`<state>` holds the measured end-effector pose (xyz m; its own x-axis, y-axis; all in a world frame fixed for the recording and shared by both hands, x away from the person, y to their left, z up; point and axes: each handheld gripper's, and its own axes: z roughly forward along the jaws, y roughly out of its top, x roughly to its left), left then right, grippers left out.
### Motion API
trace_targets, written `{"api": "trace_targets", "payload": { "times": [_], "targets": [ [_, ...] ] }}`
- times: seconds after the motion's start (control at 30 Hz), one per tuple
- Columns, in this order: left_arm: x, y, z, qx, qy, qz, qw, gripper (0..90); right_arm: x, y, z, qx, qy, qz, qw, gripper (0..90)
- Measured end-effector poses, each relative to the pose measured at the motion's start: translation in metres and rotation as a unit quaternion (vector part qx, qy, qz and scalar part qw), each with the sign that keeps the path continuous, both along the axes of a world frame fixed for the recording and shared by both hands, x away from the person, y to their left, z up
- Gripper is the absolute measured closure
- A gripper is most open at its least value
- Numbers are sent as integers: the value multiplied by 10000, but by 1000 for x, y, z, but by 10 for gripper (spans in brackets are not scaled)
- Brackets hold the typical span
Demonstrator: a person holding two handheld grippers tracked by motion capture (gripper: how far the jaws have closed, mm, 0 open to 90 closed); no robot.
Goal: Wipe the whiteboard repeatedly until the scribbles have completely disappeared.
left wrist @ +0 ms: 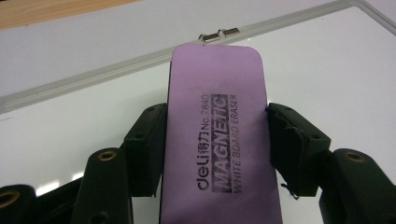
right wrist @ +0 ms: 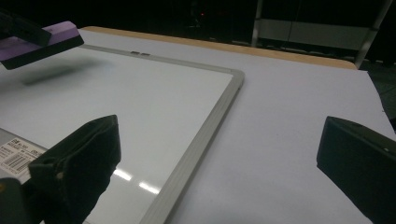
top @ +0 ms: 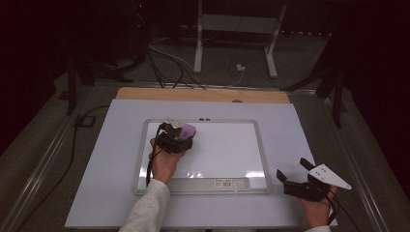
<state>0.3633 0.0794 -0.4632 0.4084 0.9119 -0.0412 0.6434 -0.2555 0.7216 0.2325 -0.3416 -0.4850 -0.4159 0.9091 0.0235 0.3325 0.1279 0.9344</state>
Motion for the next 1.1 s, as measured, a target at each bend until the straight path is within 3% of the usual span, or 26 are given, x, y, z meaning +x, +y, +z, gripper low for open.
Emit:
{"api": "trace_targets", "payload": {
  "times": [1.1],
  "targets": [
    [8,38,14,-169,-245,429,9986,420,0,-1,0,5,-9,-6,10000,0]
  ]
}}
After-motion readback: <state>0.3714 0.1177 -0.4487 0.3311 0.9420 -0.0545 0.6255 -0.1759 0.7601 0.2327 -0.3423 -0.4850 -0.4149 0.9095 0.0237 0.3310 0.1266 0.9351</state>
